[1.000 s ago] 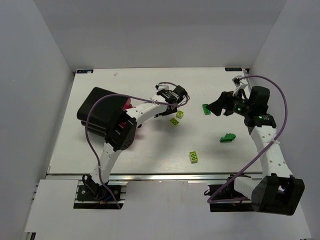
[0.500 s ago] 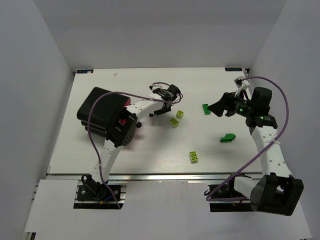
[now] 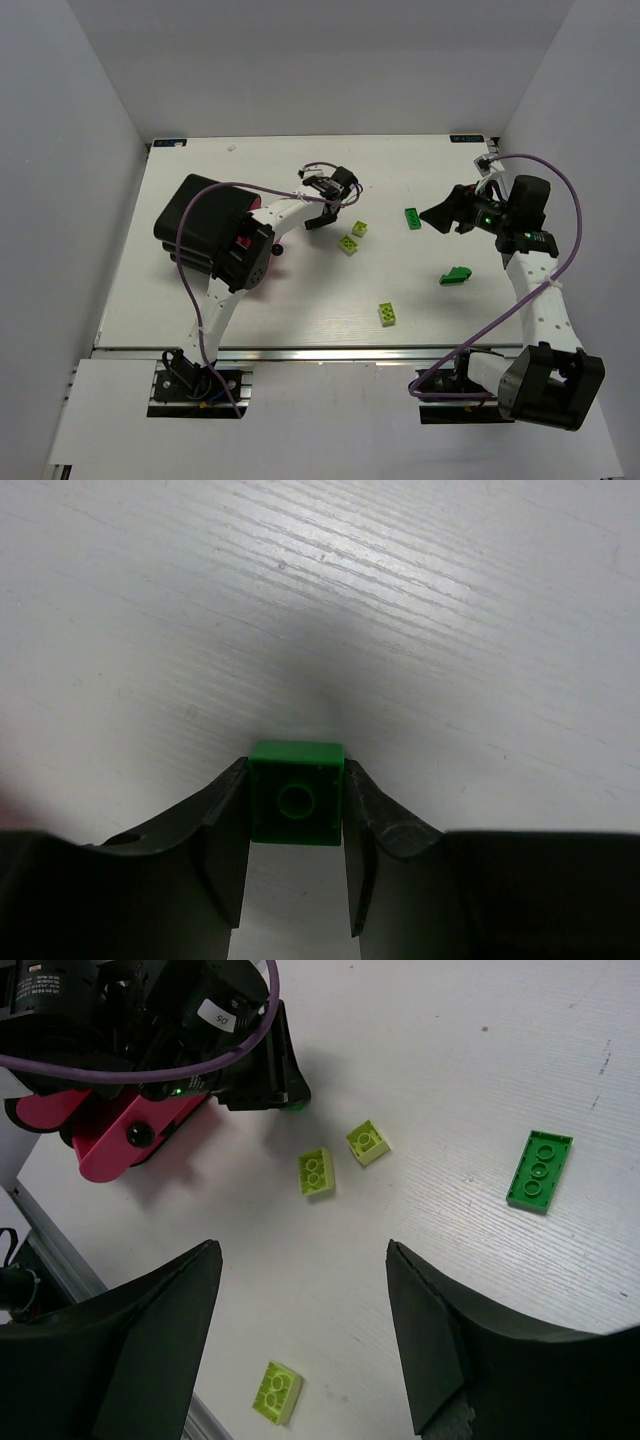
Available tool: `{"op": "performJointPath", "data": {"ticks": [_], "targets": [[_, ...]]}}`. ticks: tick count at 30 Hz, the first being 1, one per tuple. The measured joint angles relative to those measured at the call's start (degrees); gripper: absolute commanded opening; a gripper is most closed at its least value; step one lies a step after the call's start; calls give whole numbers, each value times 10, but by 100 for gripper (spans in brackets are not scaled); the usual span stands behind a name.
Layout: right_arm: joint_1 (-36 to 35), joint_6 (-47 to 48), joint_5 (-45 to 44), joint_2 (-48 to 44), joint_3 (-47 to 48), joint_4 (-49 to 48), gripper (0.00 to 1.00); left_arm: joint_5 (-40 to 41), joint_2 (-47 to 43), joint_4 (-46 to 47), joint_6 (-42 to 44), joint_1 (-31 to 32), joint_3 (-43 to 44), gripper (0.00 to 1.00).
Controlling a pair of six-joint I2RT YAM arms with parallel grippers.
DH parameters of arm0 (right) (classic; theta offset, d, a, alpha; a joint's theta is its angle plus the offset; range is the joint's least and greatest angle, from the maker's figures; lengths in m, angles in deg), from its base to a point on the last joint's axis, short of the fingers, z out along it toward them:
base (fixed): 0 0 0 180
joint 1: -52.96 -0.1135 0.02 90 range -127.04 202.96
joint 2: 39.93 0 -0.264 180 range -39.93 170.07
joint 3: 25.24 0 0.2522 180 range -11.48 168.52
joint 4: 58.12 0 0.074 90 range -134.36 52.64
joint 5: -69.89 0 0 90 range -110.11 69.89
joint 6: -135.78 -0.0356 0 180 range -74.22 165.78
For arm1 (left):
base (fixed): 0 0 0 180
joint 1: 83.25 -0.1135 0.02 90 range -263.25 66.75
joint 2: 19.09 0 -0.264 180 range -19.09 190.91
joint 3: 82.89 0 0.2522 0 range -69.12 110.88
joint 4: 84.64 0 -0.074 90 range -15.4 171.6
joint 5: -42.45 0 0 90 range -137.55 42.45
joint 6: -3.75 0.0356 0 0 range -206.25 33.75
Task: Sort the legos into containers by color
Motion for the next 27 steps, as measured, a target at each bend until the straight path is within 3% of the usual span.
{"op": "performJointPath", "data": {"ticks": [2,5,8,12,19,27], "targets": [[2,0,3,2,-1,0,70,-3,-1,6,8,0,-2,16],[2,3,7,2,-7,-2,57,-12,-9,18,36,3,-8,5],[2,11,11,2,-14,-2,35,-28,-40,39,71,11,-32,1],[2,15,15,3,-19,-3,23,-54,-152,74,130,24,-109,1],[1,22,20,11,-20,-4,20,-50,-331,83,211,30,-161,1],[-3,26,25,25,-27,-4,20,20,-356,8,267,25,-206,2]]}}
